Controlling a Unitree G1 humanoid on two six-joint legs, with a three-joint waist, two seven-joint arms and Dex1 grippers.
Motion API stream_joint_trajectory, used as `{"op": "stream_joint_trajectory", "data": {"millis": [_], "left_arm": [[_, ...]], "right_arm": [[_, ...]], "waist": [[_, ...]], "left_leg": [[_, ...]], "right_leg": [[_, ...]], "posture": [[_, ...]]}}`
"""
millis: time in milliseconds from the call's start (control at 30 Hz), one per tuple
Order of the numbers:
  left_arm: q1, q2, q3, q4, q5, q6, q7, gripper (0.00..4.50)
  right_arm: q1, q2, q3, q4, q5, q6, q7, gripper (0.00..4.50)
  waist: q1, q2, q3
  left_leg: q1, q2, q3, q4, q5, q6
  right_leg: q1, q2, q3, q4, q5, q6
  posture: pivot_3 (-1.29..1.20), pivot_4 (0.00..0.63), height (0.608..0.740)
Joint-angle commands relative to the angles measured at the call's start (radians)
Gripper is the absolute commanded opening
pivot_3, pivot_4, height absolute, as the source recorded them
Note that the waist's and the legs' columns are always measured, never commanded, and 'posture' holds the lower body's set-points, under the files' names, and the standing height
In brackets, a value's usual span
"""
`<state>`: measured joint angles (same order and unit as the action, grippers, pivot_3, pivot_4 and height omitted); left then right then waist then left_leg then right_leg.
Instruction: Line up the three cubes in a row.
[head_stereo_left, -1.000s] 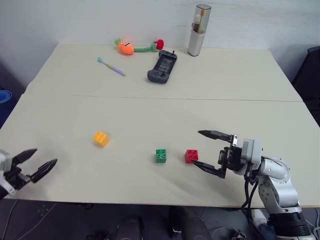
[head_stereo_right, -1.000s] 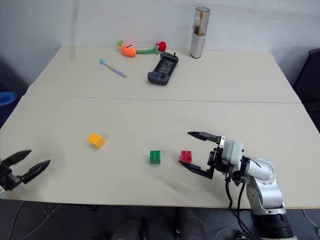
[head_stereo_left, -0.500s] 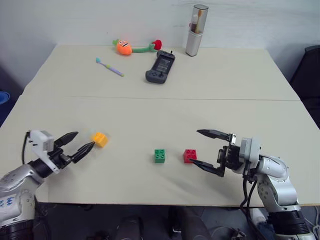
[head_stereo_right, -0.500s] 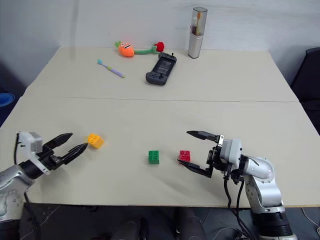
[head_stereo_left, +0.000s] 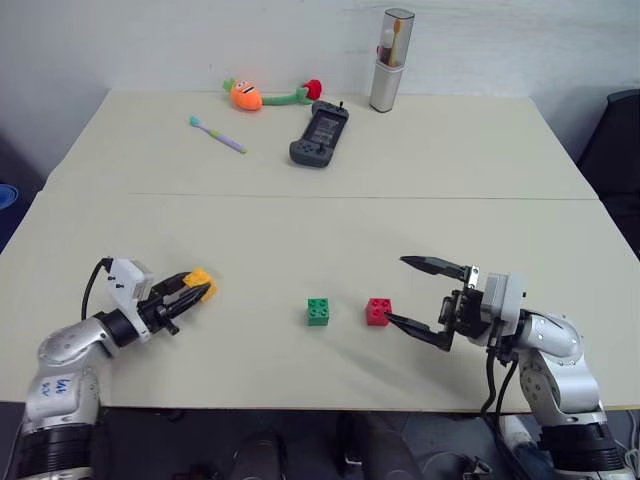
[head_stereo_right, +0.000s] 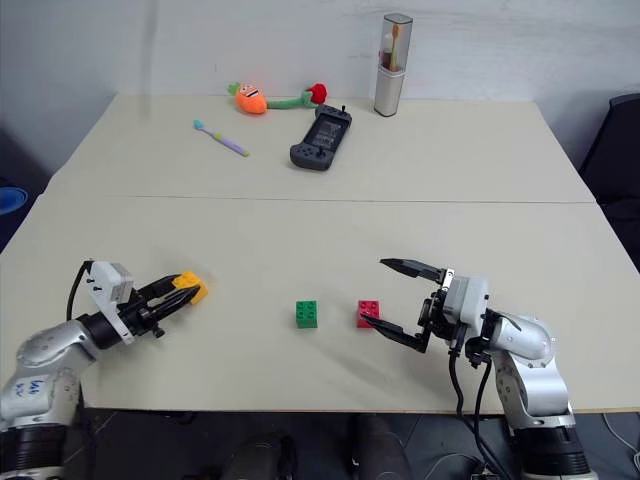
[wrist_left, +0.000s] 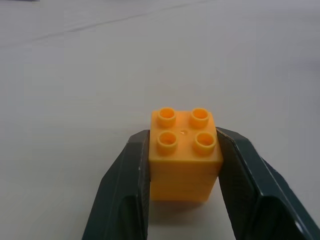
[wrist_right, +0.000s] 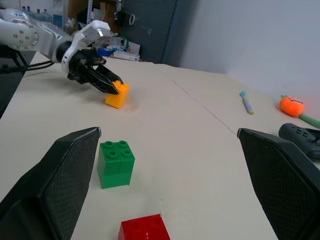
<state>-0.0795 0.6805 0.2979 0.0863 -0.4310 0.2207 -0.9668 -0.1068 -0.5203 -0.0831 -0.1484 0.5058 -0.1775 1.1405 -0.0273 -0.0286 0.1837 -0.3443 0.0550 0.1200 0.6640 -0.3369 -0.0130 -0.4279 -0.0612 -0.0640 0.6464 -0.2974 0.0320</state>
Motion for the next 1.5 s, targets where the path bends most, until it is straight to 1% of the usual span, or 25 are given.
{"op": "stream_joint_trajectory", "data": {"millis": [33,67,233,300,433,567,700,867,1200,1267,1333,1400,1433,1500], "left_arm": [[-0.097,0.067,-0.106,-0.017,0.004,-0.062,-0.208,1.50],[-0.124,0.076,-0.129,-0.002,0.015,-0.088,-0.241,1.50],[-0.293,0.064,-0.280,0.202,0.094,-0.276,-0.461,1.50],[-0.340,0.051,-0.315,0.276,0.115,-0.321,-0.506,1.50],[-0.450,-0.002,-0.366,0.435,0.158,-0.402,-0.565,1.50],[-0.498,-0.023,-0.366,0.525,0.171,-0.474,-0.574,1.50],[-0.506,-0.031,-0.370,0.555,0.163,-0.485,-0.591,1.50],[-0.493,-0.027,-0.381,0.523,0.134,-0.429,-0.626,1.50],[-0.475,0.000,-0.412,0.478,0.121,-0.409,-0.647,1.50],[-0.478,0.003,-0.417,0.494,0.140,-0.433,-0.631,2.22],[-0.482,0.004,-0.412,0.509,0.149,-0.450,-0.602,2.69],[-0.480,0.010,-0.397,0.517,0.146,-0.470,-0.584,3.29],[-0.474,0.018,-0.388,0.515,0.143,-0.472,-0.579,3.53],[-0.443,0.056,-0.346,0.471,0.109,-0.438,-0.569,4.21]], "right_arm": [[0.006,-0.025,-0.031,-0.033,0.022,-0.004,0.003,4.50],[0.008,-0.030,-0.034,-0.036,0.024,-0.002,0.003,4.50],[0.018,-0.053,-0.042,-0.049,0.031,0.011,0.006,4.50],[0.024,-0.059,-0.043,-0.058,0.033,0.015,0.004,4.50],[0.044,-0.075,-0.053,-0.087,0.038,0.032,-0.007,4.50],[0.067,-0.082,-0.068,-0.114,0.037,0.043,-0.021,4.50],[0.090,-0.081,-0.077,-0.130,0.035,0.045,-0.034,4.50],[0.105,-0.074,-0.068,-0.137,0.033,0.041,-0.046,4.50],[0.067,-0.088,-0.075,-0.089,0.038,0.040,-0.022,4.50],[0.063,-0.089,-0.075,-0.083,0.038,0.041,-0.017,4.50],[0.061,-0.090,-0.076,-0.080,0.039,0.042,-0.012,4.50],[0.062,-0.091,-0.079,-0.082,0.042,0.041,-0.008,4.50],[0.063,-0.094,-0.081,-0.087,0.049,0.038,0.000,4.50],[0.076,-0.131,-0.095,-0.114,0.075,0.058,0.036,4.50]], "waist": [[0.005,0.000,0.000],[0.009,0.000,0.000],[0.019,0.001,0.000],[0.012,0.001,0.000],[0.021,0.001,0.000],[0.024,0.001,0.000],[0.025,0.001,0.000],[0.024,0.001,0.000],[0.023,0.001,0.000],[0.023,0.001,0.000],[0.023,0.001,0.000],[0.023,0.001,0.000],[0.023,0.001,0.000],[0.021,0.001,0.000]], "left_leg": [[0.000,0.000,0.000,0.000,0.000,0.000],[-0.001,0.000,-0.001,0.001,0.000,0.000],[-0.001,-0.002,0.001,0.001,0.001,-0.001],[-0.001,-0.001,0.003,0.001,0.001,-0.001],[-0.002,-0.001,0.002,0.003,0.002,0.000],[-0.002,-0.002,0.002,0.003,0.002,0.001],[-0.002,-0.002,0.001,0.003,0.002,0.001],[-0.001,-0.002,0.001,0.003,0.002,0.001],[-0.001,-0.002,0.001,0.003,0.002,0.001],[-0.001,-0.002,0.001,0.003,0.002,0.001],[-0.002,-0.002,0.001,0.003,0.002,0.001],[-0.002,-0.002,0.001,0.003,0.002,0.001],[-0.002,-0.002,0.001,0.003,0.002,0.001],[-0.002,-0.002,0.001,0.003,0.002,0.001]], "right_leg": [[0.000,0.000,0.000,0.000,0.000,0.000],[0.000,0.000,-0.001,0.000,0.000,0.000],[0.000,0.000,0.000,0.000,0.000,0.000],[-0.001,0.002,0.001,-0.001,0.000,0.000],[-0.001,0.002,-0.001,0.000,0.000,0.000],[-0.001,0.001,0.000,0.000,0.000,0.001],[0.000,0.001,0.000,0.000,0.000,0.001],[0.000,0.001,0.000,0.001,0.001,0.001],[0.000,0.001,0.000,0.000,0.000,0.001],[0.000,0.001,0.000,0.000,0.000,0.001],[0.000,0.001,0.000,0.000,0.000,0.001],[-0.001,0.001,0.000,0.000,0.000,0.001],[-0.001,0.001,0.000,0.000,0.000,0.001],[-0.001,0.001,0.000,0.000,0.000,0.001]], "posture": [[0.00,0.150,0.740],[0.00,0.150,0.740],[0.00,0.150,0.740],[0.00,0.150,0.740],[0.00,0.150,0.740],[0.00,0.150,0.740],[0.00,0.150,0.740],[0.00,0.150,0.740],[0.00,0.150,0.740],[0.00,0.150,0.740],[0.00,0.150,0.740],[0.00,0.150,0.740],[0.00,0.150,0.740],[0.00,0.150,0.740]]}}
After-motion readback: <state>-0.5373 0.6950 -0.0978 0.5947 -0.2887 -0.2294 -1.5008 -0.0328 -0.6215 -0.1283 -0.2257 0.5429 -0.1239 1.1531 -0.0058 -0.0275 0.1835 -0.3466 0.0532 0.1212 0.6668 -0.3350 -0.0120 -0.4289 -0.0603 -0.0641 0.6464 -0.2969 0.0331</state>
